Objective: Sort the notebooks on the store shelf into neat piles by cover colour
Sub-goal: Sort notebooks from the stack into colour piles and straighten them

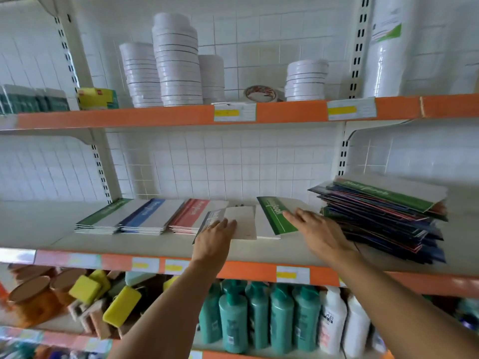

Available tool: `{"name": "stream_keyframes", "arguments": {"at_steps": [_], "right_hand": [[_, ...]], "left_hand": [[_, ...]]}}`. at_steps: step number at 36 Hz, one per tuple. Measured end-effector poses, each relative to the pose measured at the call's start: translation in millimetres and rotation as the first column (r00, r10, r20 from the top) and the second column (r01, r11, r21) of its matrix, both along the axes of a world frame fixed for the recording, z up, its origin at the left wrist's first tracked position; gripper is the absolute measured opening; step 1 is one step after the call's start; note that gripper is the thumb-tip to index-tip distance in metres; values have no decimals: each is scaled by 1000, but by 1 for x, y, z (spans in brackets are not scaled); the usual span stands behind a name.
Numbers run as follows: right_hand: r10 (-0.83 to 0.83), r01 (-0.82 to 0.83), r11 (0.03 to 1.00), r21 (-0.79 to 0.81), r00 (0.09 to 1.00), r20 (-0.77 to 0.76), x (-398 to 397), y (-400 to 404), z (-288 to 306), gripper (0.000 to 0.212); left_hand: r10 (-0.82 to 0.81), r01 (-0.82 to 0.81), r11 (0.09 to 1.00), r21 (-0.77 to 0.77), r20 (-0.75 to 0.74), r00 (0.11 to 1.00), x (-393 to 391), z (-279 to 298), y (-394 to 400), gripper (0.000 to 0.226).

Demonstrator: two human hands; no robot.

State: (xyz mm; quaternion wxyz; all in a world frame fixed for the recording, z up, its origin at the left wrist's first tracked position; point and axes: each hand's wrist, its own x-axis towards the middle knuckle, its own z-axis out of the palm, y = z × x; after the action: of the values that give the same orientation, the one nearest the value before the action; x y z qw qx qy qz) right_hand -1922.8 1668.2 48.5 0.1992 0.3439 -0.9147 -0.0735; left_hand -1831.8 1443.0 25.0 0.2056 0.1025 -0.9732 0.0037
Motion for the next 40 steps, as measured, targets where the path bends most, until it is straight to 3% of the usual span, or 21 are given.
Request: {"name": "stream_keyframes", "arguments": {"at_steps": [19, 26, 31, 40], "right_hand": [[-52, 61, 996, -62, 989, 140, -62, -19, -14, 81], [-78, 89, 994, -61, 983, 164, -90, -28, -20, 73], [-114, 125, 990, -61, 979, 168, -108, -35, -27, 70], [-144, 155, 986, -56, 975, 167, -116, -49, -31, 66]], "left_hand": [[-76, 78, 997, -7, 110, 991, -81, -28, 8, 42], [-215, 216, 976, 14, 166, 962, -116, -41, -5, 56], [-293, 294, 955, 41, 290, 911, -142, -50, -17, 53], [-273, 250, 962, 110, 369, 888, -155, -45, -30, 70]]}}
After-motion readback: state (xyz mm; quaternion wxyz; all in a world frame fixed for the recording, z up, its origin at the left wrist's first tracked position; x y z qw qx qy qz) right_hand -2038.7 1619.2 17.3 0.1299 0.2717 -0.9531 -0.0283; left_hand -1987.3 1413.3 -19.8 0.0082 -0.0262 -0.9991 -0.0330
